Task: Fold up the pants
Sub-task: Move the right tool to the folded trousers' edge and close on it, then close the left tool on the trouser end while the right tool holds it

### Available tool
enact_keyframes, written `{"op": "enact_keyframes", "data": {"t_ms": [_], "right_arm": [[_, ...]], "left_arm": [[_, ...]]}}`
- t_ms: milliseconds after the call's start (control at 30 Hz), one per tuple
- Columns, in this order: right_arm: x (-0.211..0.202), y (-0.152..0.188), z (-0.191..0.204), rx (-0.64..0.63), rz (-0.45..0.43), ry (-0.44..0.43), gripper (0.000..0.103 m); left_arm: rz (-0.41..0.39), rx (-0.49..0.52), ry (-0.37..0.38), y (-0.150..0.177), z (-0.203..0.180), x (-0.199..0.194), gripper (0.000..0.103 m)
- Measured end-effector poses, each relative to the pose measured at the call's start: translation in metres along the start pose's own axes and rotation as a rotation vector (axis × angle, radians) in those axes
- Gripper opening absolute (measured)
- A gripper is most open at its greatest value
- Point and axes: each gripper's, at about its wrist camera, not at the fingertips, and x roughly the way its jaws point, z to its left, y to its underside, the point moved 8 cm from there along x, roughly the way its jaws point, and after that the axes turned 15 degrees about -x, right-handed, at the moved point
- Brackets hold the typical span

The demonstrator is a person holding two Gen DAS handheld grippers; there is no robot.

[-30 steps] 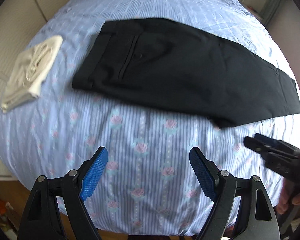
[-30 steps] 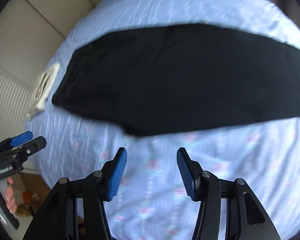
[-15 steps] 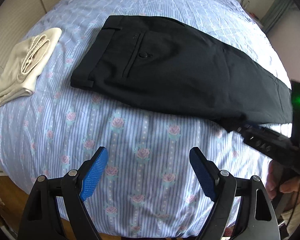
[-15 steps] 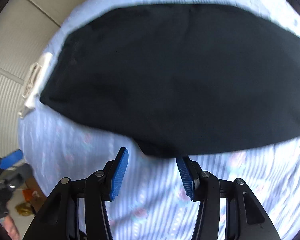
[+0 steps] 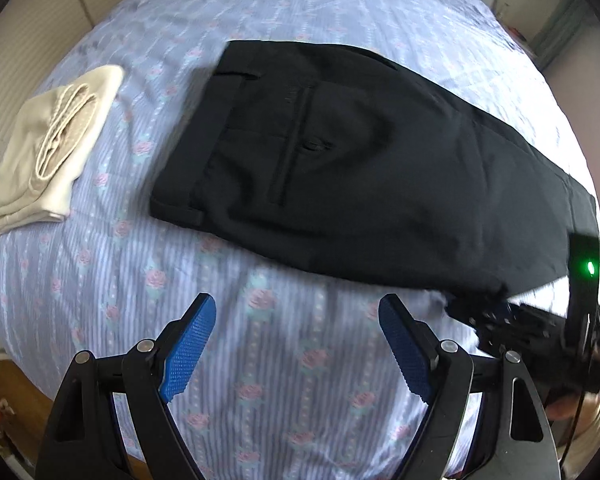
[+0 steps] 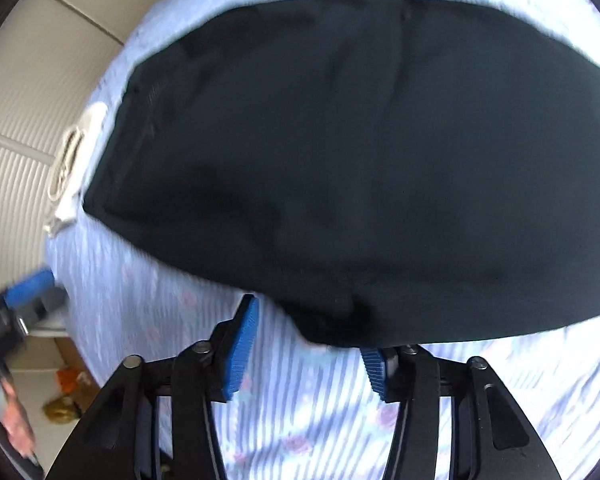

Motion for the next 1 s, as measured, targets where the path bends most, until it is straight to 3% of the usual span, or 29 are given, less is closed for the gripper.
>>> {"op": "enact_keyframes", "data": {"t_ms": [233,400,667,767,833,933,1000], "right_arm": [[-0.026,-0.017,0.007,-0.101,-0.083,0.121,0.025],[-0.015,-0.013,0.007,-0.089,-0.012,0.119,0.016],[-0.01,-0.005,0.011,-0.024,0.042,0.167,0.016],[-0.008,-0.007,0.01,-0.021,0.073,0.183,0.015],[-0.002,-0.013,0.012,-0.017,0.093,0.199,0.015],[0.002,-0.014,0.007,0.028,0.101,0.195,0.015],[0.008,-0.016,0.008,0.043,0.102,0.199,0.015]], "left_arm": [[0.014,-0.147,-0.023,-0.028,0.055,0.013,0.084],[-0.007,-0.242,-0.01,-0.058,0.087,0.02,0.084],[-0.018,-0.064,-0.013,-0.103,0.075,0.049,0.085],[0.035,-0.017,0.011,-0.115,0.07,0.072,0.084],[0.083,0.02,0.008,-0.114,0.068,0.088,0.079],[0.133,0.007,0.041,-0.114,0.067,0.101,0.062],[0.101,0.018,0.001,-0.119,0.069,0.094,0.036]]}}
